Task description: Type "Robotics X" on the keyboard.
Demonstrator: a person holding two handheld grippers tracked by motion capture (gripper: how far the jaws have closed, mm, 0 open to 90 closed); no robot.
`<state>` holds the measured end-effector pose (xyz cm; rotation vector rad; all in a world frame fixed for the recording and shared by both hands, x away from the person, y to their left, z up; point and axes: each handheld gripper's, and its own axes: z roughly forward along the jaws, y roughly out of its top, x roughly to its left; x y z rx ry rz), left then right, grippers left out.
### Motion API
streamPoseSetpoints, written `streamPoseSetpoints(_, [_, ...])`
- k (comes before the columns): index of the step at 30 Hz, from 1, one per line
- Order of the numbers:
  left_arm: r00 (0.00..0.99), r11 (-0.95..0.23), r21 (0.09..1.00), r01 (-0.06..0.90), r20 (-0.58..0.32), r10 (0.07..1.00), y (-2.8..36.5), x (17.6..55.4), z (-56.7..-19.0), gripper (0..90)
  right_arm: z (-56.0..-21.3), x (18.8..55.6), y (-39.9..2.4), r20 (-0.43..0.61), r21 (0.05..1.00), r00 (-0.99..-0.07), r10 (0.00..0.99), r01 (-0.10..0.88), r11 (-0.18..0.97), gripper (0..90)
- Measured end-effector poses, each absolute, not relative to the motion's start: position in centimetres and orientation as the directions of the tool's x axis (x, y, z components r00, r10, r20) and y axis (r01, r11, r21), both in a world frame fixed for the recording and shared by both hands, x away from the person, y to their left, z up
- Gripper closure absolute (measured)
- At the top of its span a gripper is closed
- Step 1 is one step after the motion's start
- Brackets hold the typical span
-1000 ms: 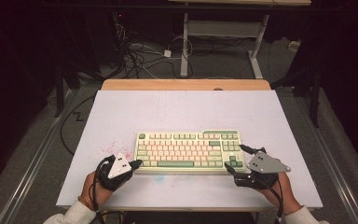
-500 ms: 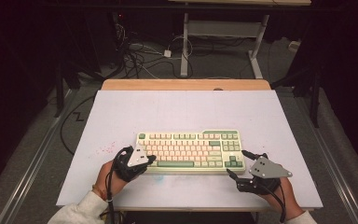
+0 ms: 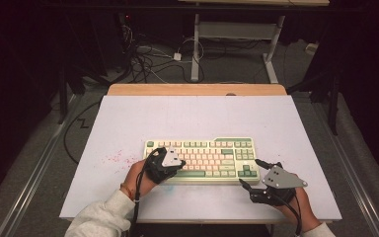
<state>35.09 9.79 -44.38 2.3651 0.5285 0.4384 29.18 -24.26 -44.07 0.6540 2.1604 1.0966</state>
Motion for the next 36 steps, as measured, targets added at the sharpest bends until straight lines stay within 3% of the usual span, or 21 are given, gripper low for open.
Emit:
streamPoseSetpoints(21, [0.872, -0.746, 0.619, 0.245, 0.197, 0.449, 8.2, 35.6, -45.2, 87.6, -44.2, 29.2, -24.2, -0.317, 0.821, -0.688, 0.653, 0.146, 0.552, 23.8])
streamPoseSetpoints(32, [0.86, -0.714, 0.669, 0.205, 0.225, 0.458, 9.2, 35.0, -43.9, 87.3, -44.1, 29.2, -24.4, -0.317, 0.825, -0.685, 0.656, 0.143, 0.547, 23.9])
streamPoseSetpoints(36, [0.854, -0.712, 0.673, 0.199, 0.237, 0.463, 9.8, 34.8, -43.7, 82.5, -44.1, 29.2, -24.3, -0.318, 0.823, -0.686, 0.654, 0.142, 0.549, 23.9])
